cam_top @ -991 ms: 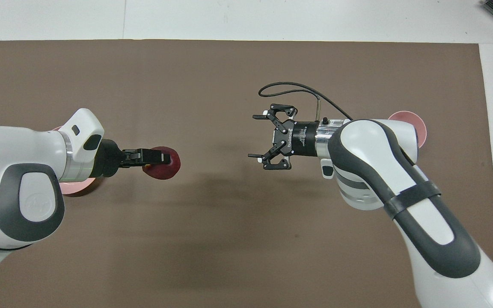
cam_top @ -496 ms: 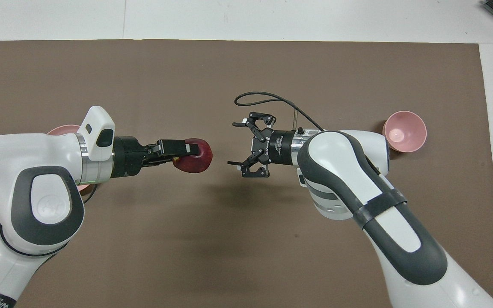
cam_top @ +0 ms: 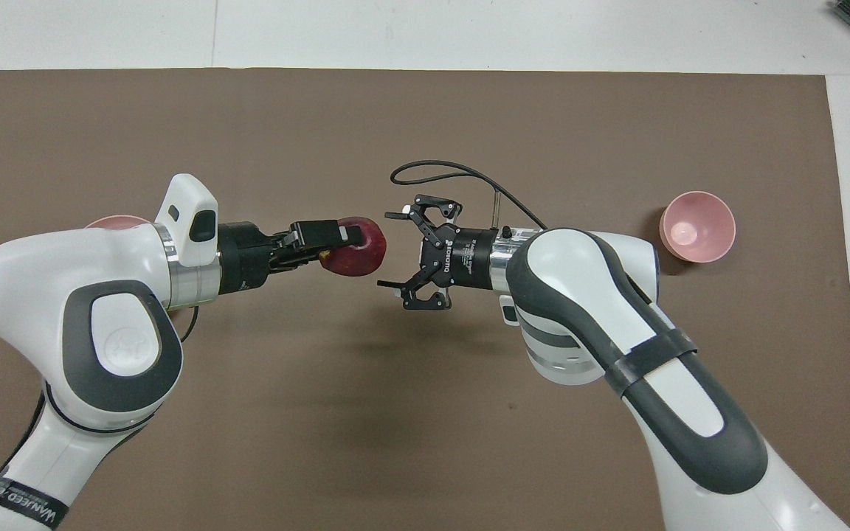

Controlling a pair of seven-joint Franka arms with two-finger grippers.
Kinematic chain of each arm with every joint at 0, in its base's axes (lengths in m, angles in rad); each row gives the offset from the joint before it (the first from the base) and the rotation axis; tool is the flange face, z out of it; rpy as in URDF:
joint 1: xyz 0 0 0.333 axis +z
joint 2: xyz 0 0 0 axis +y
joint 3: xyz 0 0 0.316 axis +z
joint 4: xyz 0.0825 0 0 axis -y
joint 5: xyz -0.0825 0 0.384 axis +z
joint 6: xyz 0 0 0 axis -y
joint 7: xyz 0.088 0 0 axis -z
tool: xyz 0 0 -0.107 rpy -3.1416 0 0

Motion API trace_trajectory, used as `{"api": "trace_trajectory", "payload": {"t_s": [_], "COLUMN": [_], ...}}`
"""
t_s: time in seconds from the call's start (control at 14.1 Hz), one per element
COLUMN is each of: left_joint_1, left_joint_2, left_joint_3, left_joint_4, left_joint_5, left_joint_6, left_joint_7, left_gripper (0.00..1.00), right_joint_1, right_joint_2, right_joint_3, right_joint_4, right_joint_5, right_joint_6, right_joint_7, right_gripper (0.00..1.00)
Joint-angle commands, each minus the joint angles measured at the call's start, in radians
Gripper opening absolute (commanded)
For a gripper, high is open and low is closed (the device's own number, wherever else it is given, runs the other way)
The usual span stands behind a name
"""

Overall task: Move apple from plate to bowl
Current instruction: 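Close the right gripper on the apple held by the left gripper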

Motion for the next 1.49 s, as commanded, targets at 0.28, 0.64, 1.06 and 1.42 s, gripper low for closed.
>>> {"api": "trace_trajectory", "payload": {"t_s": [0.28, 0.64, 1.06, 1.42], "left_joint_1": [-0.020, -0.032, -0.031, -0.025], "left_joint_2": [0.068, 0.051, 0.050, 0.050], "left_joint_3": [-0.053, -0.054, -0.065, -0.063], "left_joint_4": [0.055, 0.026, 0.026, 0.034], "left_joint_5": [-0.031, -0.030, -0.028, -0.024], "left_joint_6": [0.087, 0.066, 0.052, 0.029], "left_joint_7": [-0.012, -0.036, -0.050, -0.056], "left_gripper": [0.00, 0.00, 0.00, 0.45], "right_joint_1": [-0.012, -0.030, -0.030, -0.035], "right_joint_2": [-0.001, 0.005, 0.000, -0.001], "right_joint_3": [0.016, 0.013, 0.012, 0.013], "right_joint_4": [0.014, 0.034, 0.043, 0.043], "right_joint_5": [0.045, 0.043, 0.019, 0.000], "right_joint_6": [-0.003, -0.042, -0.043, -0.039], "right_joint_7": [-0.038, -0.038, -0.082, -0.079], "right_gripper": [1.00, 1.00, 0.00, 0.00]}}
